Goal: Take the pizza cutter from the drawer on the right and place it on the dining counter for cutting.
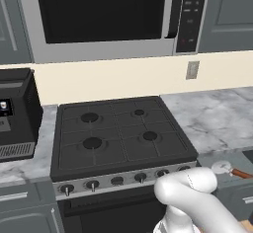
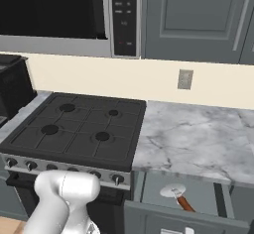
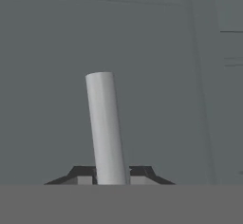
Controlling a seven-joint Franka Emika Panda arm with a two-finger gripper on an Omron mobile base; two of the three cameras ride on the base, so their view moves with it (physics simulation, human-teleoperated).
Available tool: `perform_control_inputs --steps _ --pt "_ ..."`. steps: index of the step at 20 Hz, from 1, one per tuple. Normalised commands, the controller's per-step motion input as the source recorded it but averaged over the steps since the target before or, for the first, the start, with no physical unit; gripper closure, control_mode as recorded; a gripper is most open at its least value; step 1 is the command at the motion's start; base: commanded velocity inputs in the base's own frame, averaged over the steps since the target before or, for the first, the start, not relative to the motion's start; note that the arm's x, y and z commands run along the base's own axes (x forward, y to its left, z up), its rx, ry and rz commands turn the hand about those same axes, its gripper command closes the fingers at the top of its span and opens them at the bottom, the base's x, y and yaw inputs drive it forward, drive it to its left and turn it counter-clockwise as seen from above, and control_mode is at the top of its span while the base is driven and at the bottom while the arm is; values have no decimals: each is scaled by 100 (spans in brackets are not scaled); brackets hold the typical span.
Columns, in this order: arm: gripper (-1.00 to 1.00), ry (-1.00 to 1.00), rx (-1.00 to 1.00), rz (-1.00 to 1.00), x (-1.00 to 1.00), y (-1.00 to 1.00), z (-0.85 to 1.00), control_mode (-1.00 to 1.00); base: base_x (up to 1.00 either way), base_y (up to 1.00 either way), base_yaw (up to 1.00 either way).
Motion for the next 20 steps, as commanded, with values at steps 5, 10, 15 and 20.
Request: perform_control_inputs --steps 5,10,15,20 --pt "100 3 0 0 -62 -10 -17 -100 0 0 0" --pt "100 3 0 0 -66 -11 -19 -100 0 0 0" --pt "100 3 0 0 -64 -9 -19 -100 0 0 0" --pt "100 3 0 0 -63 -8 -20 -100 0 0 0"
